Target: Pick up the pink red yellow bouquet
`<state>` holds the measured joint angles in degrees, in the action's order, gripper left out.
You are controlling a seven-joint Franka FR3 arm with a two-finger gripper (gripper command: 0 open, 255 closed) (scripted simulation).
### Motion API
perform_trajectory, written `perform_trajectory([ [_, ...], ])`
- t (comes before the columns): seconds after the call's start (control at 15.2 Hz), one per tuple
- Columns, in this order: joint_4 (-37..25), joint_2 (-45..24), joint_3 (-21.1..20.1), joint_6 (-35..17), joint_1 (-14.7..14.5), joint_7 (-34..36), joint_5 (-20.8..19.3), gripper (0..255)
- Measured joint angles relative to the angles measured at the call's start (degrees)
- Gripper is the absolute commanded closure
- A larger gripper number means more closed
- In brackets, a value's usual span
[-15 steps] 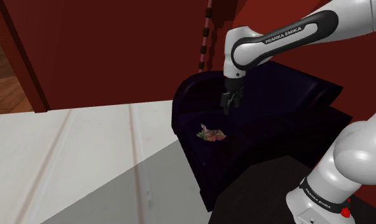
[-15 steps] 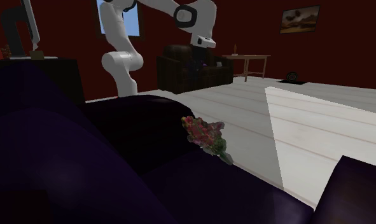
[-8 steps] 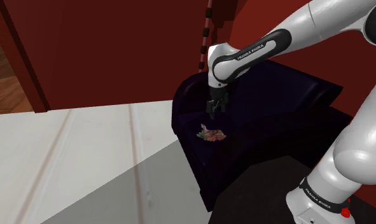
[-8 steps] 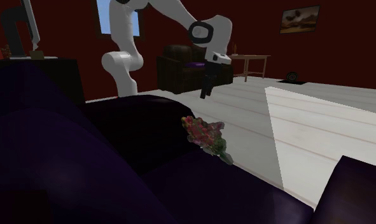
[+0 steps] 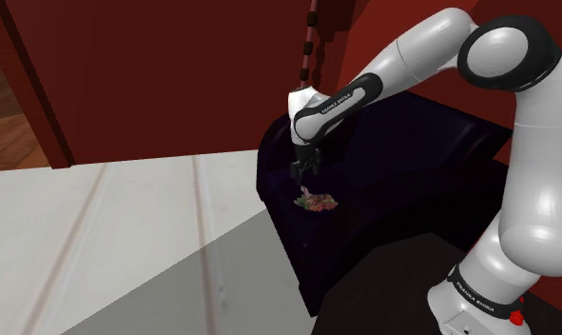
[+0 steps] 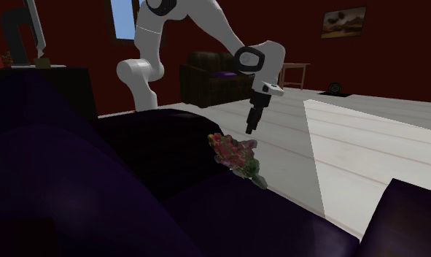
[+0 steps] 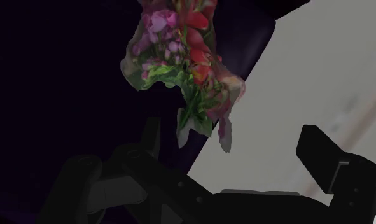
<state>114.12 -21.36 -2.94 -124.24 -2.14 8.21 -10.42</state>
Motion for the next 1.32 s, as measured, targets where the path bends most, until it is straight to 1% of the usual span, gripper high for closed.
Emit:
perform_trajectory([
  [0.2, -2.82, -3.78, 0.3, -0.81, -0.35, 0.72, -0.73, 0],
  [0.59, -2.99, -7.27, 0.58, -4.04, -0.57, 1.57, -1.35, 0],
  [0.66, -3.01, -7.49, 0.61, -4.26, -0.55, 1.57, -1.39, 255],
  [1.32, -2.97, -7.7, 0.63, -4.51, -0.54, 1.6, -1.43, 255],
])
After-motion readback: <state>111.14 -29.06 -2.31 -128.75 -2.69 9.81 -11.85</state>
